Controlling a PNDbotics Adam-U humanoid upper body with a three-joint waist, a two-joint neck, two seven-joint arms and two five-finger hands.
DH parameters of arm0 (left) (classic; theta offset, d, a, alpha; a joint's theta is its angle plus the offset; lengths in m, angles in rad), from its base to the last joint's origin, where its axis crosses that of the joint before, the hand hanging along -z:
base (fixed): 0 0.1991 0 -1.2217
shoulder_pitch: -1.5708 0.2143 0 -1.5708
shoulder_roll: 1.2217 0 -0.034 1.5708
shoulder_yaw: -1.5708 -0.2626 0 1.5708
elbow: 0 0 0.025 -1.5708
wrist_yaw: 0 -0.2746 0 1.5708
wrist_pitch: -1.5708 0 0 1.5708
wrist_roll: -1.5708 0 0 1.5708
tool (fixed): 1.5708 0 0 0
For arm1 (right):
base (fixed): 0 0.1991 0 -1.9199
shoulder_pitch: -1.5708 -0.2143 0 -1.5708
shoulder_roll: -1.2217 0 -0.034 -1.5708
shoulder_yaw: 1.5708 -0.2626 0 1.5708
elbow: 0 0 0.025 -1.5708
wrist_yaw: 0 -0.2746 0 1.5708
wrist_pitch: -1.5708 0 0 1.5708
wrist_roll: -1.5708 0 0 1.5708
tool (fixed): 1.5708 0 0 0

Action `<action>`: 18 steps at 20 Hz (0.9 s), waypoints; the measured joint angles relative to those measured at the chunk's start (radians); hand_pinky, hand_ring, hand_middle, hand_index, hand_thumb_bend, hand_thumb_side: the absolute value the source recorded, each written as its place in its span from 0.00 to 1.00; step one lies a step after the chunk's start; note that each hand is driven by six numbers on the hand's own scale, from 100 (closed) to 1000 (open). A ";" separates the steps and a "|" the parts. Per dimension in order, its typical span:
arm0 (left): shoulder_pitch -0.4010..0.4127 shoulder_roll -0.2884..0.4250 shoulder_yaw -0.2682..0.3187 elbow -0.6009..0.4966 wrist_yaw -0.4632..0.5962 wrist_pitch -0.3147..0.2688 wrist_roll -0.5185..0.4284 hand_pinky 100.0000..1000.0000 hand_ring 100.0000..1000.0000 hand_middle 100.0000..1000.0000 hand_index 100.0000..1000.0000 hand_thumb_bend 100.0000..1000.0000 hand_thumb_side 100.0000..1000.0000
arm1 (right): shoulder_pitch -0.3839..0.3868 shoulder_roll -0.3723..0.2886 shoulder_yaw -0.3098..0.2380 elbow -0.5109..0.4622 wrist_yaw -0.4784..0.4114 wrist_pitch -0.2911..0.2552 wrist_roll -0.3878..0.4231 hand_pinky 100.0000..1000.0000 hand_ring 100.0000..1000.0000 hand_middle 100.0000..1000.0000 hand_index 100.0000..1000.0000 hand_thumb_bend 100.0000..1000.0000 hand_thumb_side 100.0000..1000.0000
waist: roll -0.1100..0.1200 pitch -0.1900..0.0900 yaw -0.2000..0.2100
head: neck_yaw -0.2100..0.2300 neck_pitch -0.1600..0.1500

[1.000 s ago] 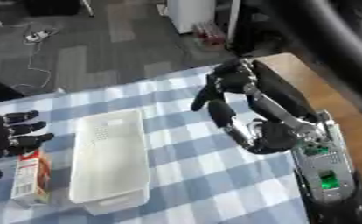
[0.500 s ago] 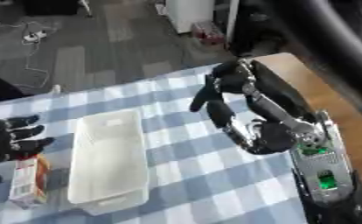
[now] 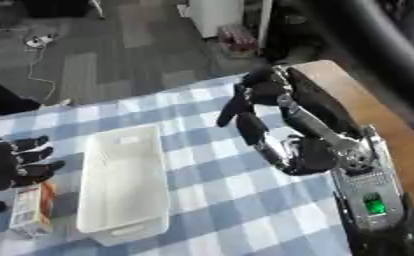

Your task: Pick up objects on the table and place them in the box.

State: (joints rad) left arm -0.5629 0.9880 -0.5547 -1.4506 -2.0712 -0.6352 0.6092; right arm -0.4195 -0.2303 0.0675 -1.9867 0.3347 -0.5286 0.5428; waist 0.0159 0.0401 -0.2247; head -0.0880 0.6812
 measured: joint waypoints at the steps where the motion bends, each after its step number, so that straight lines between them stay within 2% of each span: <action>1: 0.000 -0.004 -0.001 0.001 -0.004 0.002 0.002 0.77 0.79 0.89 0.89 0.32 0.80 | 0.000 0.000 0.000 0.000 0.000 0.000 0.000 0.26 0.23 0.27 0.55 0.00 1.00 | 0.000 0.000 0.000 | 0.000 0.000; 16: 0.015 -0.032 -0.035 0.043 0.020 0.009 0.009 0.73 0.76 0.87 0.88 0.27 0.82 | -0.003 0.000 0.001 0.000 -0.001 -0.002 0.002 0.26 0.23 0.27 0.55 0.00 1.00 | 0.000 0.004 -0.002 | 0.000 0.001; 17: 0.017 -0.032 -0.036 0.044 0.025 0.009 0.009 0.72 0.75 0.86 0.84 0.15 0.89 | -0.003 0.000 0.001 0.000 -0.001 -0.002 0.002 0.26 0.23 0.27 0.55 0.00 1.00 | 0.000 0.004 -0.002 | 0.000 0.001; 18: 0.018 -0.033 -0.036 0.044 0.032 0.009 0.009 0.72 0.75 0.85 0.84 0.13 0.90 | -0.003 0.000 0.001 0.000 -0.001 -0.002 0.002 0.26 0.23 0.27 0.55 0.00 1.00 | 0.000 0.004 -0.002 | 0.000 0.001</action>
State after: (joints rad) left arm -0.5452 0.9552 -0.5908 -1.4070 -2.0395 -0.6261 0.6183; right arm -0.4226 -0.2301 0.0680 -1.9867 0.3333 -0.5303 0.5448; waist 0.0155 0.0441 -0.2267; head -0.0880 0.6819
